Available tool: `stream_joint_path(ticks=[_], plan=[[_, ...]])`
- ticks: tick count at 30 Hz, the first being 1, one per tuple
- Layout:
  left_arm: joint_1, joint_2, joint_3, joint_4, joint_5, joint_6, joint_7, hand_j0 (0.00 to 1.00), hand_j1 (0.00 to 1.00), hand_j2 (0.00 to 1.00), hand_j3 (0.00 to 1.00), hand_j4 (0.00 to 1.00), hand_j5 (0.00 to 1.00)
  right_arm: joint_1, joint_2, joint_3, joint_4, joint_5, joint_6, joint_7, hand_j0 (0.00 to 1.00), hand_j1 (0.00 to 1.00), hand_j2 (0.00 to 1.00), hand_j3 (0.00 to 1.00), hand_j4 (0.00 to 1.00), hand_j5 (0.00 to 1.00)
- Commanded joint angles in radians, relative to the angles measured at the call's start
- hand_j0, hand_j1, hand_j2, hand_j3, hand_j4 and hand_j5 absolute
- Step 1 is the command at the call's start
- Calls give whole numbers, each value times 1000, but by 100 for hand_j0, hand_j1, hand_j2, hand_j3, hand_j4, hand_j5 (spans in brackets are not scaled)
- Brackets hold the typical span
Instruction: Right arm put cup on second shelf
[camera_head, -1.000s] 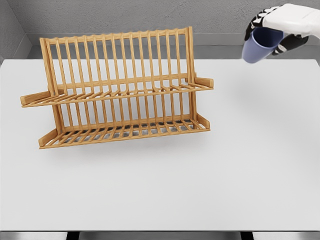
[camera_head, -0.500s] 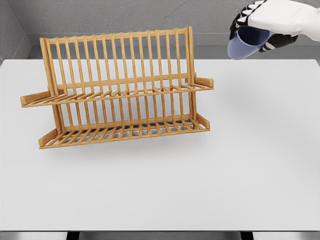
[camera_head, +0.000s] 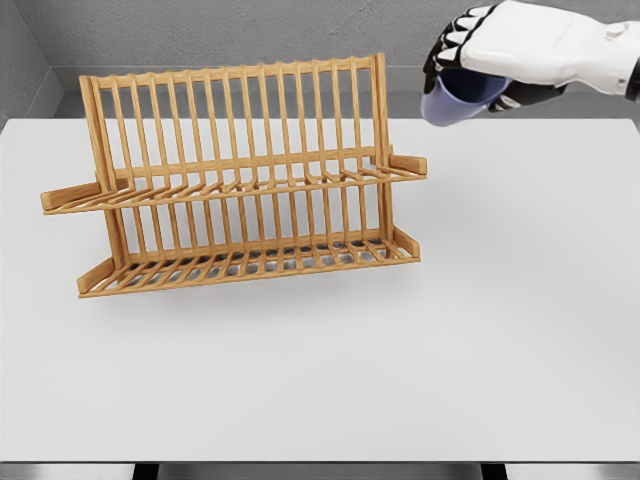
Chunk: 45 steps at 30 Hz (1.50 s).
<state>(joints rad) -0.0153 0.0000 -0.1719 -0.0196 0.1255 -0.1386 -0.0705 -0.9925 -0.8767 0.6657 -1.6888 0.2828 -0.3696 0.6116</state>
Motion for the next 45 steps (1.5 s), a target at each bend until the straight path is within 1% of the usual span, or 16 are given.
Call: stream_joint_path(ticks=[1,5,6,7,8,18,22,23,29,34,37,40,45], plan=[[0,0,0,1,0,-1,0,100,100,100,100,100,100,0,-1,-1,-20,-2,-2,-1,60,60,60,60,60,60],[0,0,0,1,0,-1,0,100,100,100,100,100,100,2,7,0,-23,-2,-8,-1,61,61,61,61,61,61],[0,0,0,0,0,-1,0,100,100,100,100,100,100,0,10,0,-32,-2,-6,-1,61,61,61,61,61,61],[2,0,0,0,0,-1,0,100,100,100,100,100,100,0,9,0,-60,-2,-6,-1,61,61,61,61,61,61],[2,0,0,0,0,1,0,100,100,100,100,100,100,2,9,0,-65,-2,-6,-1,61,61,61,61,61,61],[0,0,0,0,0,-1,0,100,100,100,100,100,100,3,16,3,-65,-2,-8,-1,61,61,61,61,61,61],[0,0,0,0,0,0,0,100,100,100,100,100,100,5,39,11,-65,-4,-8,-1,61,61,61,61,61,61],[0,0,0,0,0,1,0,100,100,100,100,100,100,5,59,14,-65,-4,-8,-1,61,61,61,61,61,61],[0,0,0,1,0,-1,0,100,100,100,100,100,100,5,78,18,-65,-4,-31,-1,61,61,61,61,61,61],[0,0,0,0,0,0,0,100,100,100,100,100,100,9,102,22,-65,-4,-31,-1,61,61,61,61,61,61],[0,0,0,0,0,-1,0,100,100,100,100,100,100,11,104,22,-65,-4,-29,-1,61,61,61,61,61,61],[0,0,0,0,0,-1,0,100,100,100,100,100,100,9,114,45,-65,-4,-28,-1,61,61,61,61,61,61],[0,0,0,0,0,-1,0,100,100,100,100,100,100,6,125,46,-65,-4,-20,-1,61,61,61,61,61,61]])
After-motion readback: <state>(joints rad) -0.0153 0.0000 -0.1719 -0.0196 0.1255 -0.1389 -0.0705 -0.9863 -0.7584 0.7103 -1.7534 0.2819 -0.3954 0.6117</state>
